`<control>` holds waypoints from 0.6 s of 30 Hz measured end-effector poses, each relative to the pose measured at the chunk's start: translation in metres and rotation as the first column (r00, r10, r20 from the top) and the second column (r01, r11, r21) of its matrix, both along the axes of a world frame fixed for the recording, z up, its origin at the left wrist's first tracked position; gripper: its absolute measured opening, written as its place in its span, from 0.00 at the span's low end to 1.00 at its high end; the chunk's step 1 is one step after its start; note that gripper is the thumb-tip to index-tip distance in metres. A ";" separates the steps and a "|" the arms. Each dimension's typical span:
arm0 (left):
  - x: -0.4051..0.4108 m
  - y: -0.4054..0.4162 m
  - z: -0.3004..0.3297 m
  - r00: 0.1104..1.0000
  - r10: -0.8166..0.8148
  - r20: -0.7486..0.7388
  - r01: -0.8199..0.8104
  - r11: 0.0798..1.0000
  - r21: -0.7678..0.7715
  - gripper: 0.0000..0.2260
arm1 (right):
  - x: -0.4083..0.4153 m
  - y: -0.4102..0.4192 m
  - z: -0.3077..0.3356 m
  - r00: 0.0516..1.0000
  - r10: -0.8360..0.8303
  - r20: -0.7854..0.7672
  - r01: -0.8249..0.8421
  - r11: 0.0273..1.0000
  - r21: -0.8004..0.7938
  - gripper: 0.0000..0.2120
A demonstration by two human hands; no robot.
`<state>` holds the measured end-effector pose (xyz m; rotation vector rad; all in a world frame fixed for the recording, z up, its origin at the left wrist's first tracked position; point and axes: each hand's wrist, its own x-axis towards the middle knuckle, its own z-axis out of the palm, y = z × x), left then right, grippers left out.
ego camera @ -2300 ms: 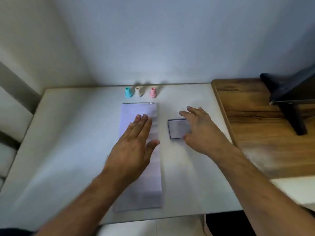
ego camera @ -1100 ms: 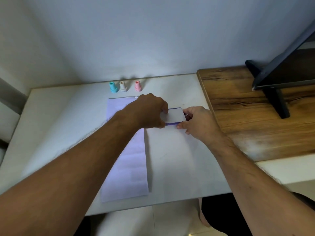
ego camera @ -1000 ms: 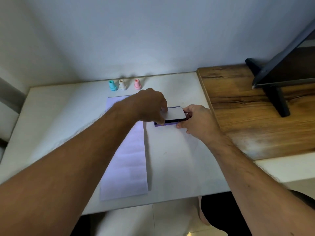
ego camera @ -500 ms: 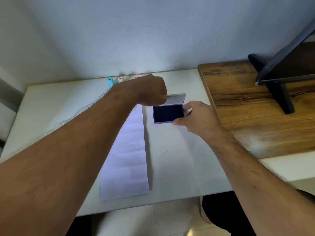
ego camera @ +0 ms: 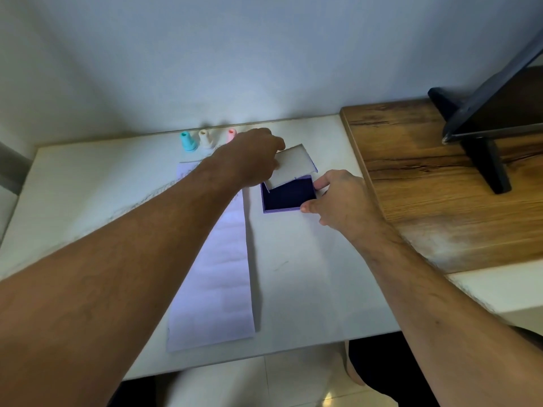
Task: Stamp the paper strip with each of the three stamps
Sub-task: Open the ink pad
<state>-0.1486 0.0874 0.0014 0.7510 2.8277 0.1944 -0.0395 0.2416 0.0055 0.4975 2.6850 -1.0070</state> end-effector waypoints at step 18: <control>0.003 0.011 -0.016 0.965 0.085 -0.249 -0.087 0.996 0.004 0.22 | -0.013 0.005 -0.002 0.990 0.003 0.139 -0.007 1.000 0.029 0.19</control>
